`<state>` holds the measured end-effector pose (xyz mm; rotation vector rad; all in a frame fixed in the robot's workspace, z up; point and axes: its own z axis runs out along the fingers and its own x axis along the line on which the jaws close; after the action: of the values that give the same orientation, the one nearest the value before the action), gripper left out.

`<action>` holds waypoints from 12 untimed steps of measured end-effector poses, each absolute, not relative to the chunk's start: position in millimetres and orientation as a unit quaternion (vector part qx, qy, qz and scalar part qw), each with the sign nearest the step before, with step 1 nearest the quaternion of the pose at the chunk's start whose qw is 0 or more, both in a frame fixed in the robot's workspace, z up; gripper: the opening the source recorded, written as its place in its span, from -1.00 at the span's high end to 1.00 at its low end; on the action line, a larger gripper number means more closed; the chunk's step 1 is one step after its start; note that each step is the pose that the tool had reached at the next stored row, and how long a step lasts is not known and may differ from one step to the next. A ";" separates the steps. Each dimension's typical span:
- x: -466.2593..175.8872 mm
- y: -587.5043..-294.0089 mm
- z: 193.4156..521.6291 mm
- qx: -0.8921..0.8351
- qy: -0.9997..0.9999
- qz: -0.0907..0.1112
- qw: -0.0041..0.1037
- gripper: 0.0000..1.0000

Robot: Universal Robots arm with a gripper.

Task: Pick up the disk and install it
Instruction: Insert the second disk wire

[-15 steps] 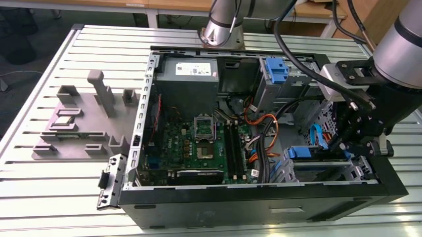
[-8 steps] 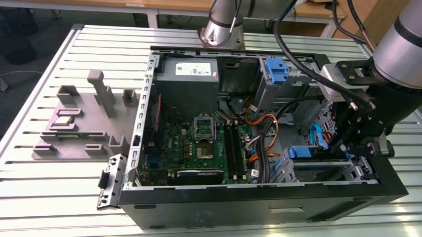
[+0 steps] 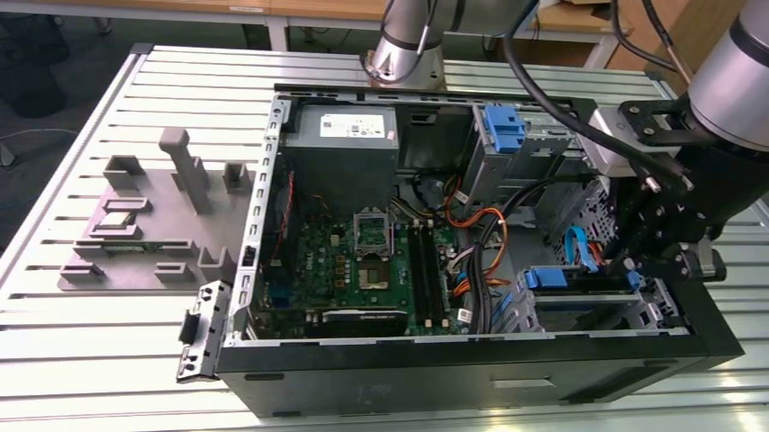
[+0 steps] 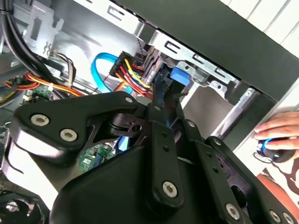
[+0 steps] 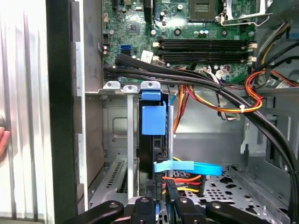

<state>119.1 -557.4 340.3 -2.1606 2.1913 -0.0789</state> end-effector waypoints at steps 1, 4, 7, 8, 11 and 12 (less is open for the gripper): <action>119.0 -557.4 340.4 -0.701 0.712 -0.021 0.036 0.53; 119.1 -557.4 340.0 -0.700 0.712 -0.006 0.051 0.53; 119.2 -557.5 339.0 -0.700 0.712 -0.004 0.053 0.53; 119.3 -558.0 338.8 -0.700 0.712 -0.004 0.053 0.53; 119.6 -559.6 337.4 -0.700 0.712 -0.002 0.054 0.53; 119.7 -559.9 337.2 -0.700 0.712 -0.002 0.055 0.53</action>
<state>119.7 -559.9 337.2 -2.1261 2.1622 -0.0069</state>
